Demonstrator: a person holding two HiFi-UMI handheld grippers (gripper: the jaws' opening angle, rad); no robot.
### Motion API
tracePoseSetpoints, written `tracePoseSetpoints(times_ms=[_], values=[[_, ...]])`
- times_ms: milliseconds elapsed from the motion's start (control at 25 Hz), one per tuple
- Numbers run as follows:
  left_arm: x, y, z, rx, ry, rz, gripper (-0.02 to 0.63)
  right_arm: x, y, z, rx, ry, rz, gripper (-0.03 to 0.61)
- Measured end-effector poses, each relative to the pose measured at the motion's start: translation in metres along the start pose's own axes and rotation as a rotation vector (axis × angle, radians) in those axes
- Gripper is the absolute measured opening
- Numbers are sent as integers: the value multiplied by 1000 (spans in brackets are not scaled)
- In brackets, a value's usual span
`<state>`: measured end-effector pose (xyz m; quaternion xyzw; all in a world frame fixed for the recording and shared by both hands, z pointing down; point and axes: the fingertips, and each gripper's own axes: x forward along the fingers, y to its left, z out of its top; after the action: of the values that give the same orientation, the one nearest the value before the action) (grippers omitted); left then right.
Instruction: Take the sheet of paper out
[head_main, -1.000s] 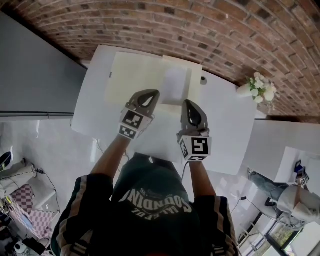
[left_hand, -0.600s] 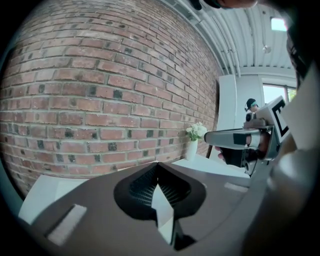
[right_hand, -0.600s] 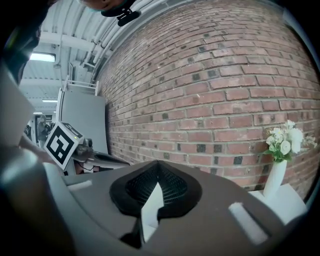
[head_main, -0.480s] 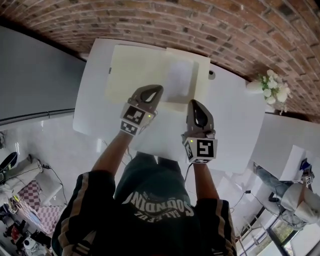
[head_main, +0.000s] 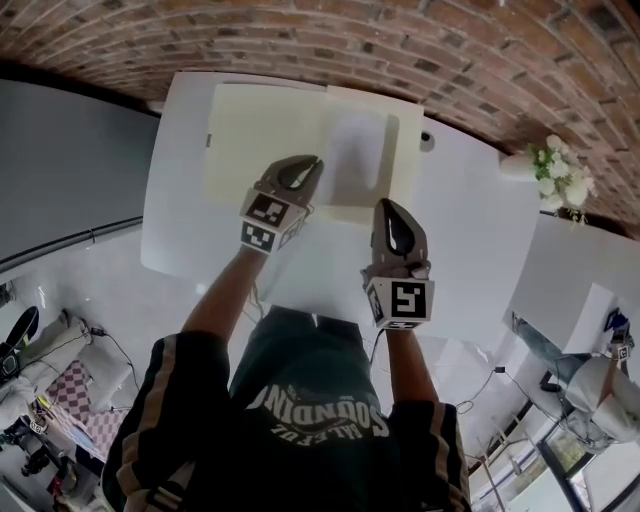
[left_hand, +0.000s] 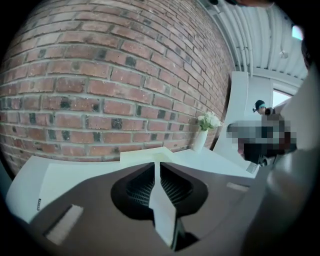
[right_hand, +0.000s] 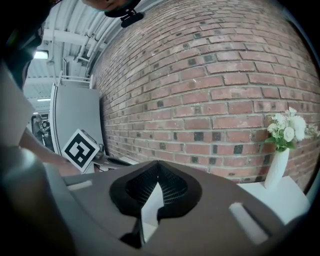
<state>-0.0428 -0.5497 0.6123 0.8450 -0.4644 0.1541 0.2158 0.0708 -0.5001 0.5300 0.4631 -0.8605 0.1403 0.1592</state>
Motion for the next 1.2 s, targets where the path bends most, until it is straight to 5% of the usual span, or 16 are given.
tracePoseSetpoints(times_ms=[280, 880, 1200], values=[[26, 12, -15, -83, 49, -22, 86, 11, -9, 0, 8, -57, -13, 0], [80, 32, -77, -304, 305, -86, 106, 23, -24, -14, 31, 4, -38, 0], [102, 43, -103, -388, 367, -88, 109, 20, -34, -24, 42, 32, -62, 0]])
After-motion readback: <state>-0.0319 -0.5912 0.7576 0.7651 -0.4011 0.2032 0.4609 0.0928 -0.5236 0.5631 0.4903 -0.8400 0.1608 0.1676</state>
